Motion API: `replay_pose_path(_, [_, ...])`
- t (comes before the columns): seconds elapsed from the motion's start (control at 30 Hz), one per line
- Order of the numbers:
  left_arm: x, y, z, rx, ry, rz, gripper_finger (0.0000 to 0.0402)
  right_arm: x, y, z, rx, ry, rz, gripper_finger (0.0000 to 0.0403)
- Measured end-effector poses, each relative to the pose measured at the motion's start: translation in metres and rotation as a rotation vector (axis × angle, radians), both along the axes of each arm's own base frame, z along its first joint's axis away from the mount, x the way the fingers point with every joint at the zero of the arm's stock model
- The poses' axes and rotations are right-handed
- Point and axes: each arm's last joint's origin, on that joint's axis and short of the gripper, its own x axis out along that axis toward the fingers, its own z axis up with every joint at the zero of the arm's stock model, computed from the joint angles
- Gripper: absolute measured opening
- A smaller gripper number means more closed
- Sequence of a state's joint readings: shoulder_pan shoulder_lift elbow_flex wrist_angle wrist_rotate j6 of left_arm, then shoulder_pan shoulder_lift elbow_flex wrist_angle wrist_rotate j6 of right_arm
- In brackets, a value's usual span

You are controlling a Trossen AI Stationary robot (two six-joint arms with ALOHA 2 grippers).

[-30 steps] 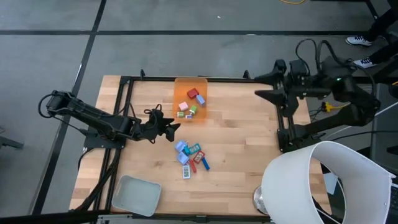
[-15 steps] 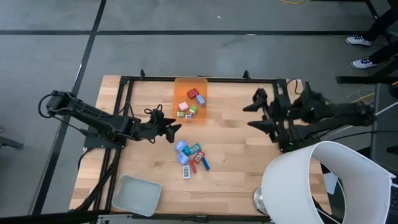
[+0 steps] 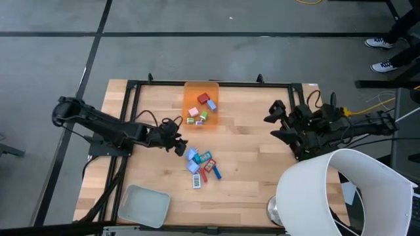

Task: Pick & Place Office items
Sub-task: Put the top light blue charger adapter into the orange bin

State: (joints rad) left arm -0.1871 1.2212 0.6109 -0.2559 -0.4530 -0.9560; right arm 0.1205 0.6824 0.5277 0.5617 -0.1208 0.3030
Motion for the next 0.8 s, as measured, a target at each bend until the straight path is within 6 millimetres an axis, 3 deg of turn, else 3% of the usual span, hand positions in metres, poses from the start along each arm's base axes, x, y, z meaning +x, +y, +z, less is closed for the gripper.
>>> replay_pose_path(0.23, [0.017,-0.007,-0.028,-0.091,0.136,-0.053,0.0266,0.000,-0.001,-0.001,0.013,0.021,0.042,0.0261])
replay_pose_path(0.8, [0.076,-0.022,-0.054,-0.150,0.331,-0.144,0.0274,-0.001,0.000,-0.001,0.054,0.044,0.160,0.0261])
